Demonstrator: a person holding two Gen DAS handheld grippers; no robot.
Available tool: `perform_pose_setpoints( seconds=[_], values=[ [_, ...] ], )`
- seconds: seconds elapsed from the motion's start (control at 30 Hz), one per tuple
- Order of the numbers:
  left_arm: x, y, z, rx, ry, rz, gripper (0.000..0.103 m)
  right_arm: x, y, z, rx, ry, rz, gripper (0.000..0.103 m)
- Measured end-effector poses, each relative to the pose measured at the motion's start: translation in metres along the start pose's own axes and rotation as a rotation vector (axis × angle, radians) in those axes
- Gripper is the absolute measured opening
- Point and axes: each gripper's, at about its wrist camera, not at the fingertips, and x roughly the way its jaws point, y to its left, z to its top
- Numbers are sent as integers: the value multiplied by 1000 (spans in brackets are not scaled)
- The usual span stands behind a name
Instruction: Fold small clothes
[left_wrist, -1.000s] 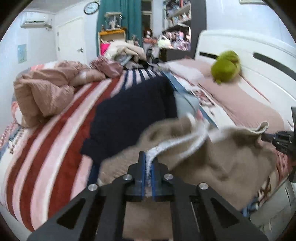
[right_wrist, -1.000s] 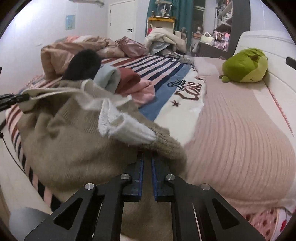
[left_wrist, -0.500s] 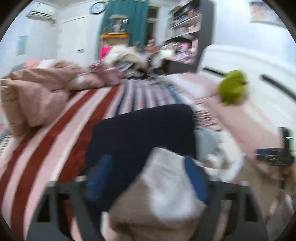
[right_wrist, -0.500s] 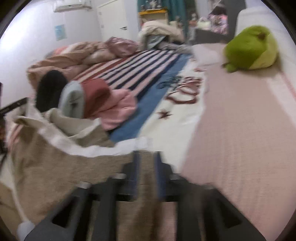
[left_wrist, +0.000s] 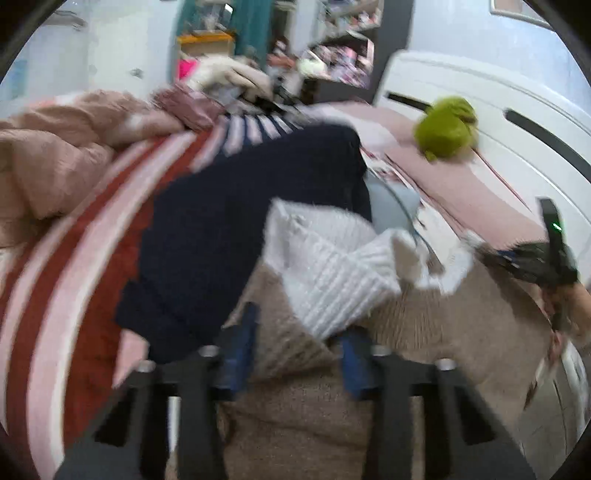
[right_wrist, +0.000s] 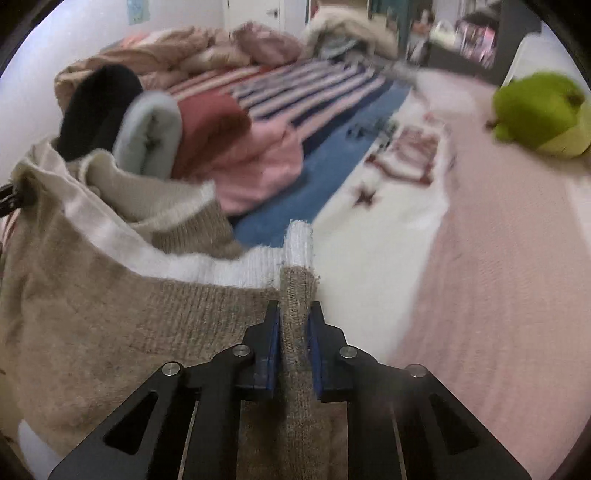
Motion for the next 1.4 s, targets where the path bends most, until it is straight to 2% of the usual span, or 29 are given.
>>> perform_pose_setpoints(
  seconds=[0.1, 0.2, 0.27, 0.37, 0.47, 0.53, 0.57, 0.6, 0.63, 0.67, 0.7, 0.77, 0.83, 0.9, 0.93, 1.03, 1.1, 1.17, 1.3, 1.4],
  values=[
    [-21, -5, 8, -17, -73, 51, 11, -31, 1, -2, 12, -99, -63, 7],
    [-24, -1, 16, -25, -107, 98, 11, -53, -4, 4, 54, -175, -108, 7],
    [-11, 7, 22, -49, -100, 99, 11, -55, -10, 9, 71, -183, -125, 7],
    [25, 15, 25, -71, -45, 113, 13, -27, -21, 17, 83, -140, -142, 7],
    [38, 19, 22, -105, -33, 110, 32, 15, -31, 19, 111, -55, -114, 7],
    [29, 24, 19, -109, -34, 155, 75, 33, -32, 18, 131, -5, -84, 10],
    [21, 27, 18, -111, -39, 154, 80, 38, -31, 17, 132, 21, -79, 17],
    [6, 30, 15, -123, -58, 119, 82, 37, -31, 15, 129, 27, -83, 33],
    [-4, 32, 12, -135, -68, 99, 82, 31, -30, 14, 126, 24, -85, 42],
    [-17, 34, 9, -150, -73, 77, 83, 19, -30, 12, 129, 5, -75, 59],
    [-34, 34, 2, -162, -75, 49, 88, 5, -32, 9, 137, -19, -67, 66],
    [-63, 30, -12, -175, -92, 11, 94, -31, -34, -2, 172, -72, -38, 67],
    [-91, 23, -32, -192, -106, -35, 100, -64, -33, -20, 223, -109, 16, 72],
    [-112, 19, -54, -224, -108, -81, 102, -97, -29, -46, 279, -147, 102, 82],
    [-121, 18, -70, -251, -100, -111, 102, -113, -24, -65, 315, -154, 167, 84],
    [-124, 16, -108, -347, -71, -195, 102, -130, -6, -110, 389, -139, 325, 89],
    [-114, 15, -134, -423, -41, -257, 102, -128, 8, -145, 474, -115, 469, 91],
    [-98, 8, -160, -495, -11, -317, 102, -117, 21, -168, 534, -102, 551, 91],
    [-61, 0, -177, -589, 34, -408, 101, -84, 49, -191, 607, -73, 618, 91],
    [-42, -5, -172, -612, 0, -449, 101, -61, 53, -187, 659, -115, 655, 91]
  ],
)
